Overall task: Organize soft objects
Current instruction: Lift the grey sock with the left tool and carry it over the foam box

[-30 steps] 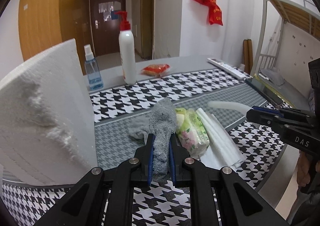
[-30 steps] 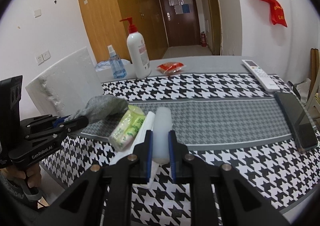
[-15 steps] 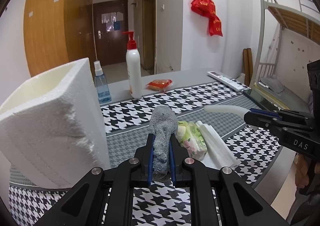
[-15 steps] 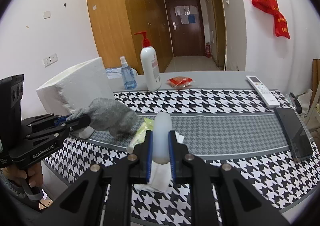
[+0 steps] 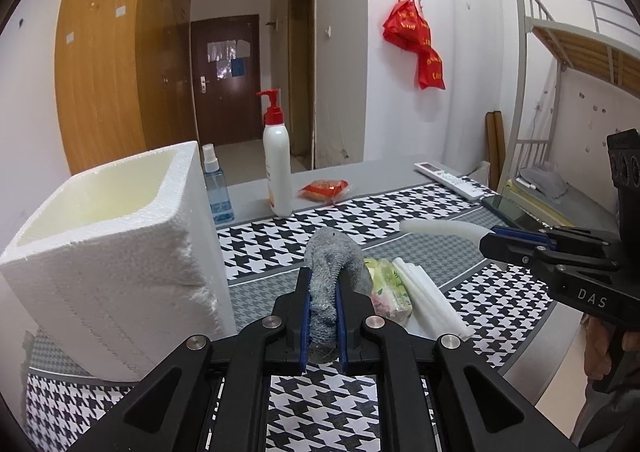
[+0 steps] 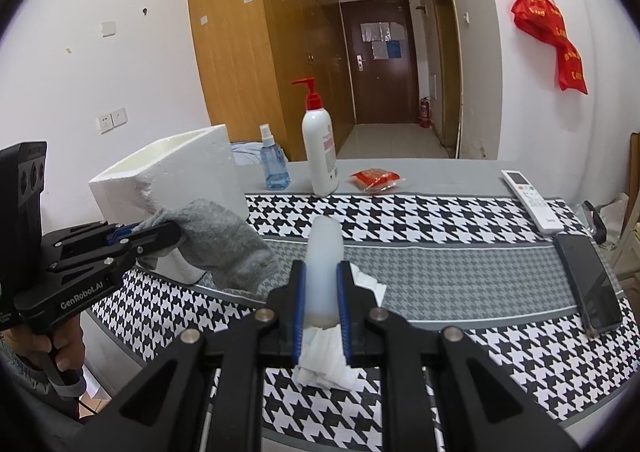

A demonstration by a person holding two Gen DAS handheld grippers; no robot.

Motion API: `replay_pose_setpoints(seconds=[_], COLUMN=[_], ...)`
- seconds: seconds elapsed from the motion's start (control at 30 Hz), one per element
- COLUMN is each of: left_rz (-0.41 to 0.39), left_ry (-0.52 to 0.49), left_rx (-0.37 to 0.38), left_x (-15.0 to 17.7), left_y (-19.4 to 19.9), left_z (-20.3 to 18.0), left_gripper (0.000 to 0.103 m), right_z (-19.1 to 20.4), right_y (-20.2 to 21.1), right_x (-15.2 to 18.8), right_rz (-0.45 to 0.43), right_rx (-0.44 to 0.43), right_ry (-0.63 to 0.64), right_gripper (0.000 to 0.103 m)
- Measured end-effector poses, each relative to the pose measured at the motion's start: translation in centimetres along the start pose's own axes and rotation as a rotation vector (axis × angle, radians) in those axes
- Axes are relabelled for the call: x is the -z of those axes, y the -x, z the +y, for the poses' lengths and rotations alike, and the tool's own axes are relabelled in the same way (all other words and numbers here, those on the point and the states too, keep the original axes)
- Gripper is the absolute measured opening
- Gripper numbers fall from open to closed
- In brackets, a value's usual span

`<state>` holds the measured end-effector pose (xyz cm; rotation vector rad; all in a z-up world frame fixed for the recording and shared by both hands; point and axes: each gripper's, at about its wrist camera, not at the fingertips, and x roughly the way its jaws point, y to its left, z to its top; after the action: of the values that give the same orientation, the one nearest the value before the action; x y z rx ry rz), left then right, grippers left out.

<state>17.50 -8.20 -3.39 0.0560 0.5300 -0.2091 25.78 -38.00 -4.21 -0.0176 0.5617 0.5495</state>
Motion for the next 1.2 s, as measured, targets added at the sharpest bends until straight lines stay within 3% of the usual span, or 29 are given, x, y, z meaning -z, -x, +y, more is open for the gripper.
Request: replay_pose_setpoints(seconds=[1.2], left_rz=[-0.100], left_ry=[0.009], left_rx=[-0.070], left_x=[-4.1], left_y=[2.7], left_z=[2.0], left_gripper=[0.011], right_z=[3.0], right_y=[0.1], right_x=[-3.5], right_rz=[-0.088], right_rx=[-0.082], right_ry=[0.067], right_gripper=[0.018])
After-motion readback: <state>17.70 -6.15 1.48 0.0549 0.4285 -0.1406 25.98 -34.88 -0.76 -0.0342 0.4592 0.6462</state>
